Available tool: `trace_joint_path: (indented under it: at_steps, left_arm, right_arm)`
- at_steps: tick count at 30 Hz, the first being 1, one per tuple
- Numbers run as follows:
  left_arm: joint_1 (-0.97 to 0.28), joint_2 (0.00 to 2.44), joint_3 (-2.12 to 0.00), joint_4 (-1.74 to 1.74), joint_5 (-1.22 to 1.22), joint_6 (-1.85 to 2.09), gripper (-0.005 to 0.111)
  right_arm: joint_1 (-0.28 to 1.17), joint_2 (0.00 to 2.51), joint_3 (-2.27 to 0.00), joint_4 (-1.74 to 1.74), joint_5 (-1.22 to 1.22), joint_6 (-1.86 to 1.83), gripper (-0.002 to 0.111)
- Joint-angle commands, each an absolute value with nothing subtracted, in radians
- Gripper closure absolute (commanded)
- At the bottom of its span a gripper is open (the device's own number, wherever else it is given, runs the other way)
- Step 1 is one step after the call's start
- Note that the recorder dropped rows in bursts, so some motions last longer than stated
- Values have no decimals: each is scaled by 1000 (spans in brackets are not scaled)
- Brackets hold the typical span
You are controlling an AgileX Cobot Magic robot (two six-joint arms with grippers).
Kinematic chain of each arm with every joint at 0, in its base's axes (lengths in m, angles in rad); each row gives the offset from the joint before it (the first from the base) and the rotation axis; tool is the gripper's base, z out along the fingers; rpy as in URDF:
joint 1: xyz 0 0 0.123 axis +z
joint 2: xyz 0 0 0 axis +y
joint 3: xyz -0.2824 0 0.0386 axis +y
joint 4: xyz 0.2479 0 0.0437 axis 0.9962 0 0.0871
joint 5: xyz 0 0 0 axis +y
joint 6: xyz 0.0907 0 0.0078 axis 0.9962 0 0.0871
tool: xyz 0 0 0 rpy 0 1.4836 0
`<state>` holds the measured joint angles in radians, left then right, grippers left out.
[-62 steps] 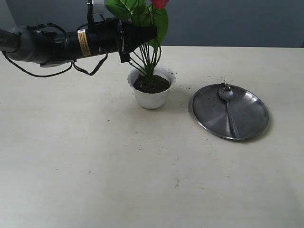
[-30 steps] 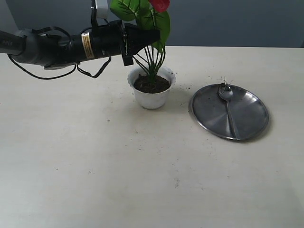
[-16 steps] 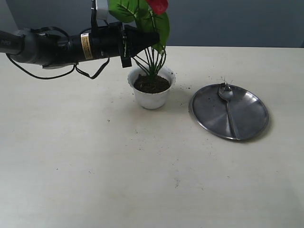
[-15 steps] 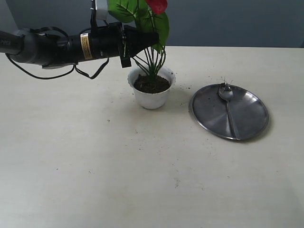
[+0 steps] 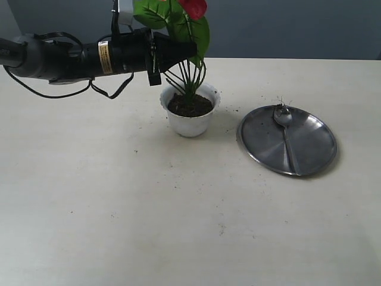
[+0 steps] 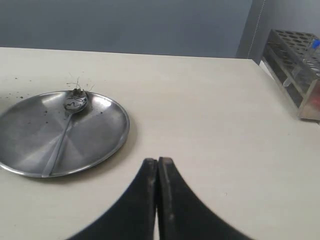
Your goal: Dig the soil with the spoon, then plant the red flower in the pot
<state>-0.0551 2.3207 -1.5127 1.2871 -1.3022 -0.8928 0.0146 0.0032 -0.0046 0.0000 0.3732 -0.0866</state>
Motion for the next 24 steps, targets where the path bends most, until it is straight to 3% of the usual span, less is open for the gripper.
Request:
trace_joint_path:
  at_steps: [1, 24]
  left_arm:
    - [-45, 2366, -1484, 1480, -1221, -905, 106]
    - [-30, 2353, -1484, 1476, -1221, -899, 106]
  right_arm:
    - [12, 0, 0, -5, 363, -88, 108]
    - [12, 0, 0, -5, 363, -88, 108]
